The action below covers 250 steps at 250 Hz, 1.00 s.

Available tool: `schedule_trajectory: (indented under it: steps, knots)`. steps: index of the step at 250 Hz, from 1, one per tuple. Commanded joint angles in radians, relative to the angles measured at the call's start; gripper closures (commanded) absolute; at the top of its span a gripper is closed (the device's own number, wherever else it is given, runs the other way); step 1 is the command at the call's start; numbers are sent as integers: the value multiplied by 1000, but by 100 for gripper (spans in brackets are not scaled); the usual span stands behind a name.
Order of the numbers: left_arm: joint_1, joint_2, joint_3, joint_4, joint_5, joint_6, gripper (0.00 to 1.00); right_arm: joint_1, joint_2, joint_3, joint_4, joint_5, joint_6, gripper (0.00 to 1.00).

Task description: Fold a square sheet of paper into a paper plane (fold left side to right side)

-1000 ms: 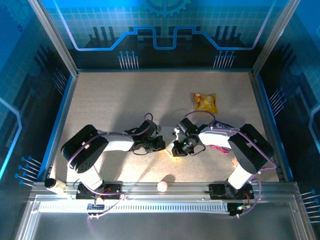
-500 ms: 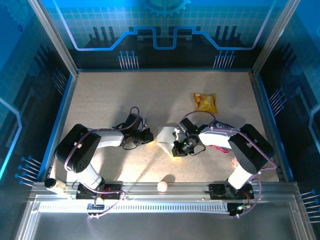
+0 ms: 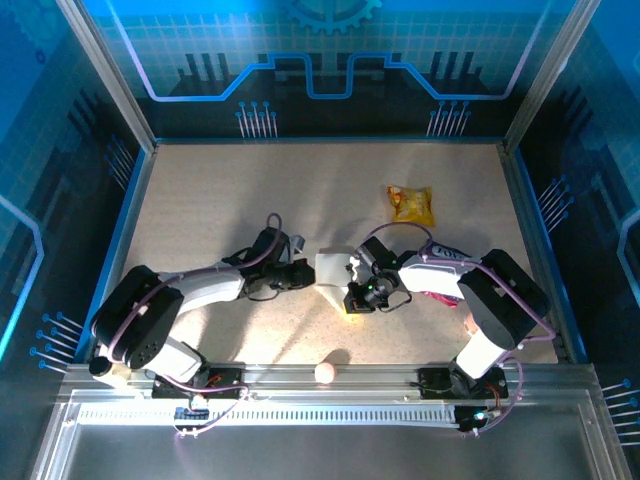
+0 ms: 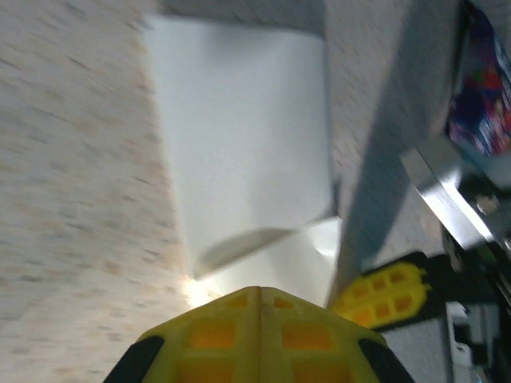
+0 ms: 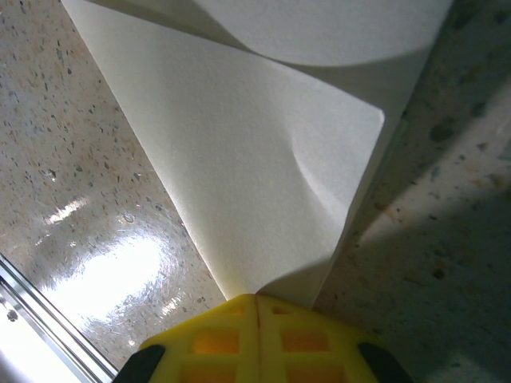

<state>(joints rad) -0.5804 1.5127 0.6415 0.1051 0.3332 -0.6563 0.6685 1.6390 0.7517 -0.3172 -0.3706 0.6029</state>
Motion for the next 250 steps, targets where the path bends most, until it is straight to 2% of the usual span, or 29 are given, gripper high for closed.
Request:
schedule_trajectory:
  steps: [1,79,158,250]
  knots:
    - [-43,51,16,54,35,-42,97,2,68,-72,-141,229,13,100]
    - [-68,191,79,91,53,-55,98,2,76,-71,-136,222,13,100]
    - [-84,239,124,-82,-12,-18,100,2,28,-38,-137,178,20,100]
    - [-104,238,118,-137,-67,-27,100,-2,-101,78,-149,72,38,100]
